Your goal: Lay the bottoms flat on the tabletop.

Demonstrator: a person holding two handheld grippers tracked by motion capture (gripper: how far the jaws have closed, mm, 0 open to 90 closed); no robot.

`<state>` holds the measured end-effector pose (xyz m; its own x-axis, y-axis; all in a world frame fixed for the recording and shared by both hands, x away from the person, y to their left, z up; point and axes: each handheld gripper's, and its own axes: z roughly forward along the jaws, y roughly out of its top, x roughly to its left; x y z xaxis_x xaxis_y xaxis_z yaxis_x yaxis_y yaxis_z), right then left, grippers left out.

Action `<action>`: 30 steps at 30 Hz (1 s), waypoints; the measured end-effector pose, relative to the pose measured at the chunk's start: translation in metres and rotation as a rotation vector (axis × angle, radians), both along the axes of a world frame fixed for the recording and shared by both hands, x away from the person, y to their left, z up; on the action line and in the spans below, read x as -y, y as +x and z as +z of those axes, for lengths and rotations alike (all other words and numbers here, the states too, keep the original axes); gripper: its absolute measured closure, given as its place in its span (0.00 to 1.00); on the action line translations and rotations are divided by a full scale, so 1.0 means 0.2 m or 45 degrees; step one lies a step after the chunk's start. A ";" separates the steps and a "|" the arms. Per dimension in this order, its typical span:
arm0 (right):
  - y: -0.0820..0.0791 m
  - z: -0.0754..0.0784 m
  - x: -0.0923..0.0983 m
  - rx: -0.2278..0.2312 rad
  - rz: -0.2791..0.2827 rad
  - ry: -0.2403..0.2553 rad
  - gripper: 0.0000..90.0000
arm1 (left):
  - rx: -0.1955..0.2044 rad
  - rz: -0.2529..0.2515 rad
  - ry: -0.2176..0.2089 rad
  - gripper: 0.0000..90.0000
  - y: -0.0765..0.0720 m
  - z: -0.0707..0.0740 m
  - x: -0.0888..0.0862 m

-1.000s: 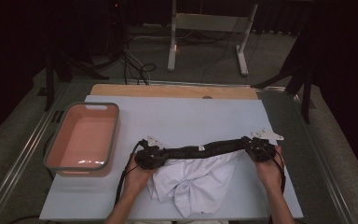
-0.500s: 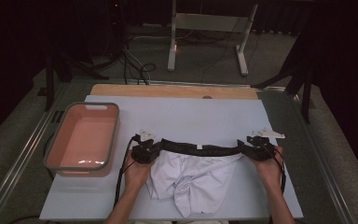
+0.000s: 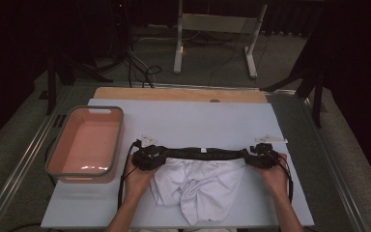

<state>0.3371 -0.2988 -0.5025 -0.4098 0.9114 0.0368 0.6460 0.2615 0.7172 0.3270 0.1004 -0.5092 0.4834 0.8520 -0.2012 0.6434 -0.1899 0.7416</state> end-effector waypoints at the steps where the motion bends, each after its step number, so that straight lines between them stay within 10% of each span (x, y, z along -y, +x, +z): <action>1: -0.01 0.01 0.00 -0.012 0.000 0.005 0.53 | -0.013 -0.002 0.006 0.58 0.00 0.00 0.00; 9: -0.03 -0.03 0.03 -0.089 0.000 0.022 0.55 | -0.102 -0.033 0.051 0.55 -0.01 -0.07 0.00; 14: -0.01 -0.05 0.03 -0.126 0.023 0.044 0.77 | -0.132 -0.054 0.056 0.88 0.00 -0.08 0.02; 17: -0.02 -0.01 0.02 -0.060 0.019 0.032 0.95 | -0.090 -0.082 0.039 0.97 0.00 -0.05 0.04; 30: -0.04 0.14 0.04 0.139 -0.028 0.062 0.95 | 0.039 -0.063 -0.061 0.98 0.04 0.12 0.04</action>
